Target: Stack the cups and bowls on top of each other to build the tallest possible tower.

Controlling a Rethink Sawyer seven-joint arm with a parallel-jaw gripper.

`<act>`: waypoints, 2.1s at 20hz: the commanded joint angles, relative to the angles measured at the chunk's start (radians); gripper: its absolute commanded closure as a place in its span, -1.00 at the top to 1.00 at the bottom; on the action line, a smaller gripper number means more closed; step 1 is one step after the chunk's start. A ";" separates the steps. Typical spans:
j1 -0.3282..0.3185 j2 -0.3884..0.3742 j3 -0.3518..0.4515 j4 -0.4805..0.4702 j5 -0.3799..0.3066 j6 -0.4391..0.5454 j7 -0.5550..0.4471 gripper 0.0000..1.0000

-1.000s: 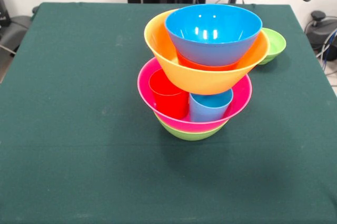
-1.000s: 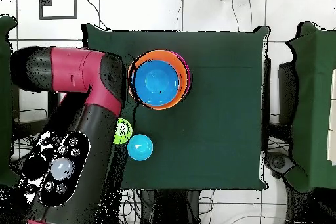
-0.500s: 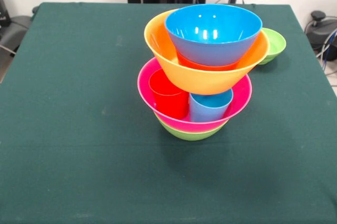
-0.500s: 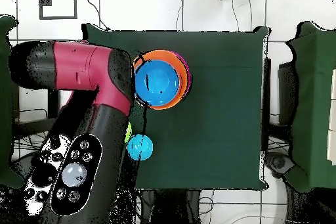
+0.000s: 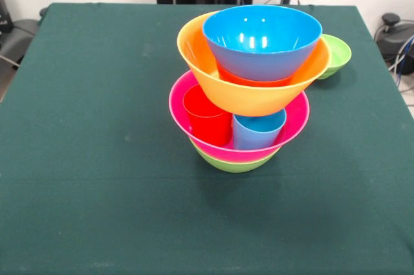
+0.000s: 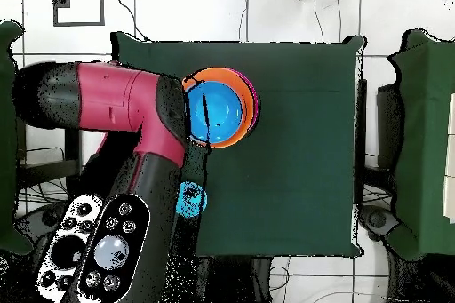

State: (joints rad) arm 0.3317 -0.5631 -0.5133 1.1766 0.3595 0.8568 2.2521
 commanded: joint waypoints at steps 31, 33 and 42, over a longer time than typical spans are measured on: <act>0.010 0.109 0.181 0.259 -0.057 -0.229 0.103 1.00; 0.008 0.122 0.185 0.259 -0.060 -0.245 0.101 1.00; 0.019 0.159 0.178 0.273 -0.063 -0.283 0.115 1.00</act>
State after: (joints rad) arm 0.3363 -0.4823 -0.4438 1.3553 0.3446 0.6162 2.2521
